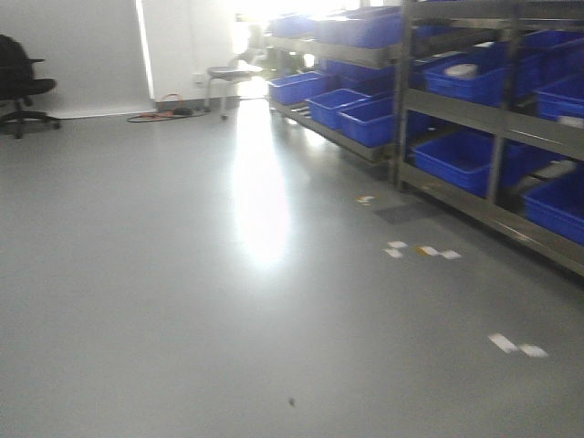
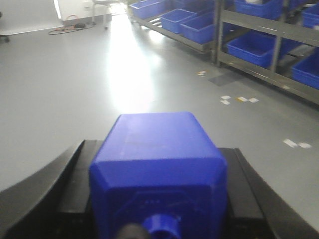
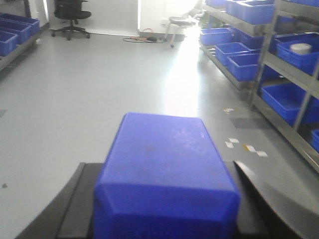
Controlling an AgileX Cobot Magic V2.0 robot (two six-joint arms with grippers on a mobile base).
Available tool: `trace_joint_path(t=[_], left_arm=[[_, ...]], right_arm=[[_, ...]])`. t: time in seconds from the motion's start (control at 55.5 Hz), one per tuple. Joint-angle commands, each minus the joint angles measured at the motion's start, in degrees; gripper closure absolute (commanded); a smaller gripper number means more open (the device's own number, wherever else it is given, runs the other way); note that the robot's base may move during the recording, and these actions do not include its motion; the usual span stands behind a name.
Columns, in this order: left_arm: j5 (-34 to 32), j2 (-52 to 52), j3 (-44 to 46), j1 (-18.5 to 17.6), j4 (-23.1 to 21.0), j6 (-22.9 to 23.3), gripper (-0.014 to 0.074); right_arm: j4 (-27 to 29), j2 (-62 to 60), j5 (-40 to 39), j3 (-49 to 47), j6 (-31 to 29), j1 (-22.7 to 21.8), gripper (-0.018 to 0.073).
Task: Pick and sort blue part to right shelf
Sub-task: 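Drive the base to the blue bin shelf holding both parts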
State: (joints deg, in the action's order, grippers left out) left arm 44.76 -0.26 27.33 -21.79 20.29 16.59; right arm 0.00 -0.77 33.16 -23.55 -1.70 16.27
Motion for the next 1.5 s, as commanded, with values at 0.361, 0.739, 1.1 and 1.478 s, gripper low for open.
trace_joint_path(t=[0.361,0.739,1.1,1.478], left_arm=[[-5.3,-0.7,1.4,0.0,0.9,0.6,0.0260],[-5.3,-0.7,1.4,0.0,0.9,0.6,0.0260],[-5.3,-0.7,1.4,0.0,0.9,0.6,0.0260],[-5.3,-0.7,1.4,0.0,0.9,0.6,0.0260]], right_arm=[[-0.4,-0.4,-5.6,-1.6,0.0,-0.1,0.0385],[-0.4,-0.4,-5.6,-1.6,0.0,-0.1,0.0385],[-0.4,-0.4,-5.6,-1.6,0.0,-0.1,0.0385],[-0.4,-0.4,-5.6,-1.6,0.0,-0.1,0.0385]])
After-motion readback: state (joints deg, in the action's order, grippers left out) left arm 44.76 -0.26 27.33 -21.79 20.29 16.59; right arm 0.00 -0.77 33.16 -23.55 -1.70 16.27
